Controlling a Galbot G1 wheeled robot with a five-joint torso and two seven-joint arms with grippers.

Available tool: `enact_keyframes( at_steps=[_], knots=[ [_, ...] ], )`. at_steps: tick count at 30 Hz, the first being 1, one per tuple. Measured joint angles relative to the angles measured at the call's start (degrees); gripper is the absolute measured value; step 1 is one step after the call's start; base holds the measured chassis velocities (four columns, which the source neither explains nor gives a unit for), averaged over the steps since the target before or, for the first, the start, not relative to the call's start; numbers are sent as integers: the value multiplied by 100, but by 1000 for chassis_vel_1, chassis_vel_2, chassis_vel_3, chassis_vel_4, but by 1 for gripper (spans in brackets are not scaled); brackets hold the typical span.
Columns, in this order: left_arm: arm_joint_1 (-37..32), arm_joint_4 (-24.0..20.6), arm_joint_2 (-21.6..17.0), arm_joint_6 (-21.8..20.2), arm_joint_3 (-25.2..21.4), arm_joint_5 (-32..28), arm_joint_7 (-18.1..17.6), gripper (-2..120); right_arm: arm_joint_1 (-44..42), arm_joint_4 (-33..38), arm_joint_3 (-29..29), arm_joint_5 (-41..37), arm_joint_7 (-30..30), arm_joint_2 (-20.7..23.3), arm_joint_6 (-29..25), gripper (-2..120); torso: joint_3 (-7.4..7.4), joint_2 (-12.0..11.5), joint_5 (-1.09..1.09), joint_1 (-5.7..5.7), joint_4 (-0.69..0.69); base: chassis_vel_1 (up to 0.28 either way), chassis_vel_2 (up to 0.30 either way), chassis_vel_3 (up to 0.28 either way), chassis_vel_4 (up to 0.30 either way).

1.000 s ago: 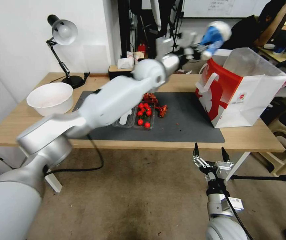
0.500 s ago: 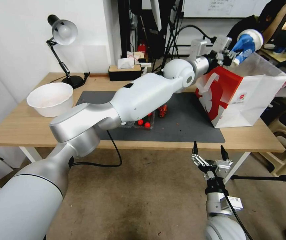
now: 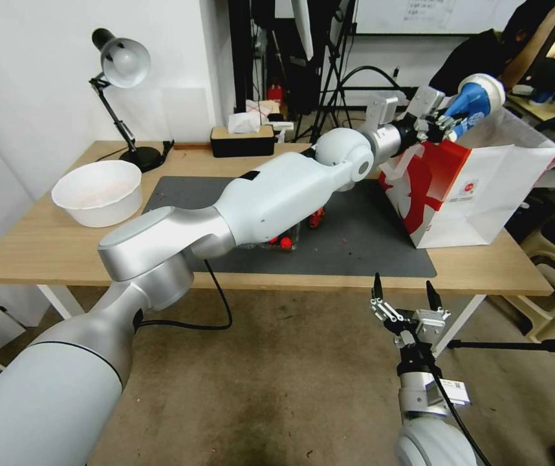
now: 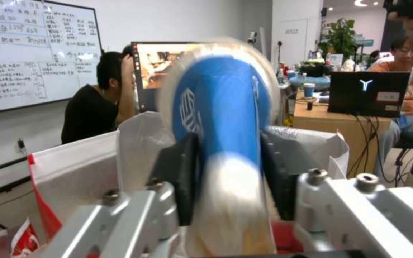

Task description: Pick up the trash from the table and place it into the takeout bag.

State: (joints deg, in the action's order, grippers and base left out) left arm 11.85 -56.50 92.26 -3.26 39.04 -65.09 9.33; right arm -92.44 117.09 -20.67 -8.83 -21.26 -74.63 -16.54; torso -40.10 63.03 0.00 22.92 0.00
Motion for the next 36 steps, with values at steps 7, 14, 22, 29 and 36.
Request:
enact_keyframes(
  at_steps=[7,14,22,29,36],
  knots=[
    [-27,-2,-8,7,-31,3,-21,53,1,-9,0,-2,0,0,-1,100,0,0,0,-1,1,0,0,0,0],
    [-43,-1,-20,25,-148,17,-39,82,2,-17,0,-9,1,0,-7,100,0,0,0,0,0,0,0,0,0],
    [-283,-506,-718,14,-538,36,-258,100,17,-16,-10,-12,-1,14,-8,100,0,0,-1,0,0,0,0,0,0],
    [-690,-1129,-1729,-15,-724,31,-439,100,48,-26,-10,-12,-3,16,1,100,0,0,-3,0,1,0,0,0,0],
    [-1482,-1819,-2926,-5,-1160,161,-468,100,62,-32,14,-9,3,39,13,100,0,0,-2,-1,1,0,0,0,0]
  ],
)
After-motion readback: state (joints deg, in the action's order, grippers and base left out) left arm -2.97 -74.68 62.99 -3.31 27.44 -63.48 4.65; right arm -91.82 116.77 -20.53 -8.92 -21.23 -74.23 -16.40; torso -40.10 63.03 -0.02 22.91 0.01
